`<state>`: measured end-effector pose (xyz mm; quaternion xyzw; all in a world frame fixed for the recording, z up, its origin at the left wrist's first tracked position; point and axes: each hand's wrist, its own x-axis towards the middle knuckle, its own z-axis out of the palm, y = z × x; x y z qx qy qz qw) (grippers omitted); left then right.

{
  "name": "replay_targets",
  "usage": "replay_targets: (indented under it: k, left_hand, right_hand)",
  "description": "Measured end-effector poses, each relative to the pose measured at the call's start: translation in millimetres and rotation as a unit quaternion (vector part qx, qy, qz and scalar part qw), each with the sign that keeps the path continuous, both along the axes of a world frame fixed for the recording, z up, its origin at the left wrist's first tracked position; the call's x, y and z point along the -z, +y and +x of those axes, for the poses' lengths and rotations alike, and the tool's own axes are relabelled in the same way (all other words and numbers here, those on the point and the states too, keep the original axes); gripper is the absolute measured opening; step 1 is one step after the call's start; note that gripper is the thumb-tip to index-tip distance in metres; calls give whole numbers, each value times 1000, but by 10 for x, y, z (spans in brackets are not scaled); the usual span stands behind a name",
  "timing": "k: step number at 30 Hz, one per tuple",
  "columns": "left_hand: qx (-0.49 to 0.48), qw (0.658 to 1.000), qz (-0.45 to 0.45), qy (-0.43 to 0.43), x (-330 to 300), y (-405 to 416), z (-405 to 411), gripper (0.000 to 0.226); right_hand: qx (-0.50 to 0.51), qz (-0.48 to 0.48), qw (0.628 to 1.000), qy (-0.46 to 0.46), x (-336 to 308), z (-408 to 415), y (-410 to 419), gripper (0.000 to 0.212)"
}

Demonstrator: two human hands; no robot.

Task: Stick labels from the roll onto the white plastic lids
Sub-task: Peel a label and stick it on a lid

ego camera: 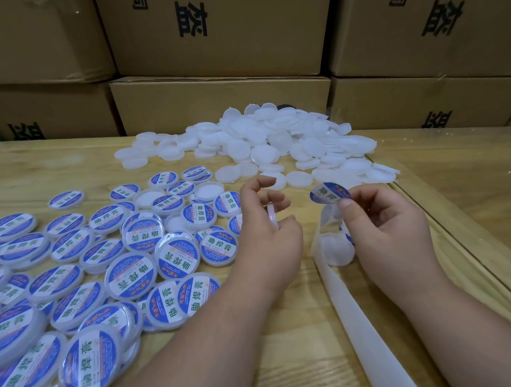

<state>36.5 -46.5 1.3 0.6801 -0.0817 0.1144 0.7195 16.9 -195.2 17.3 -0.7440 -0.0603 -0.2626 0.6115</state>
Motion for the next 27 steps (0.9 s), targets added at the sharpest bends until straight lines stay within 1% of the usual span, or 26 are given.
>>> replay_targets:
  k: [3,6,8,10,13,15,17,18,20,21,23,27]
  left_hand:
    - [25,999,-42,15,12,-19,13,55]
    - [30,995,-94,28,5,-38,29,36]
    - [31,994,-100,35,-5,-34,38,23]
    - [35,994,-96,42,-39,-17,22,15]
    - [45,989,-128,61,-98,10,-9,9]
    - [51,988,-133,57,-110,20,-6,12]
    - [66,982,-165,62,-108,30,13,16]
    - [67,979,-182,69,-109,35,26,18]
    - [64,975,-195,79,-119,44,40,23]
    - [63,976,-191,79,-122,42,38,24]
    - [61,980,-175,72,-110,30,47,24]
    - [55,991,-103,57,-83,33,41,33]
  right_hand:
    - [3,3,1000,2,7,-4,-18,18]
    - [-2,19,1000,9,-13,-30,-7,9]
    - [-12,28,999,15,-27,-41,5,6]
    - [-13,24,999,19,-40,-52,19,6]
    - [-22,38,999,30,-54,-61,29,7]
    - [-52,79,993,67,-76,-51,17,11]
    - [-117,164,970,139,-127,-35,-4,10]
    - [-160,211,947,181,-155,-25,-22,3]
    - [-225,276,902,244,-180,-9,-77,25]
    - [-247,294,885,264,-190,-4,-99,30]
    - [-282,314,859,291,-203,-1,-122,35]
    - [-325,317,827,331,-211,2,-122,41]
